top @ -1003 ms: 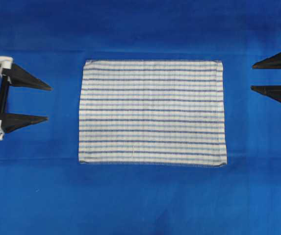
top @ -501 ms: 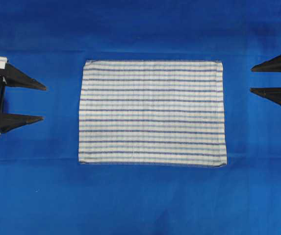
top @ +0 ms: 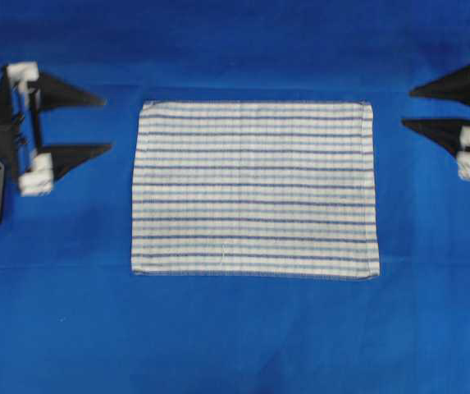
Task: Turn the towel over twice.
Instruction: 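Move both grippers to the far corners of the towel again, then pinch the far towel corners with both grippers, then lift the towel and flip it over toward the near side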
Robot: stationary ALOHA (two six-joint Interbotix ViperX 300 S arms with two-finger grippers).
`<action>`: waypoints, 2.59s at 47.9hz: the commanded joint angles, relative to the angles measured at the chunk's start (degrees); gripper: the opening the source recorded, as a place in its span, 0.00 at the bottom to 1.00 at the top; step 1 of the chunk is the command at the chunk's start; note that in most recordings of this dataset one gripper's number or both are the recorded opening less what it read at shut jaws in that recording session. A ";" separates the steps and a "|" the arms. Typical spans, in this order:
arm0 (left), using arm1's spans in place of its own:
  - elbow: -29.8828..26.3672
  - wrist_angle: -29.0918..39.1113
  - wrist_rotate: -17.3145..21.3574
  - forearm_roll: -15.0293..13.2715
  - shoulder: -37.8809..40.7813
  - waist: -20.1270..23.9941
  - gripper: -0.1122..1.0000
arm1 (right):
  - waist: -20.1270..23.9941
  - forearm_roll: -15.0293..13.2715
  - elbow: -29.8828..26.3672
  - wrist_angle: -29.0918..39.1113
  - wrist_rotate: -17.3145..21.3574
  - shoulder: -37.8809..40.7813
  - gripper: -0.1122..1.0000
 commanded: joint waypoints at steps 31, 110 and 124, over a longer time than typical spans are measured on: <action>-8.09 -16.35 0.44 0.00 38.06 11.07 0.80 | -10.63 -1.93 -11.51 -1.05 -0.18 37.62 0.67; -15.56 1.14 0.62 0.00 26.54 15.21 0.14 | -18.19 -1.85 -14.15 3.16 -0.53 26.19 0.15; -18.72 2.99 0.70 0.09 15.12 18.46 0.14 | -18.28 -4.31 -20.21 14.59 -0.53 14.24 0.15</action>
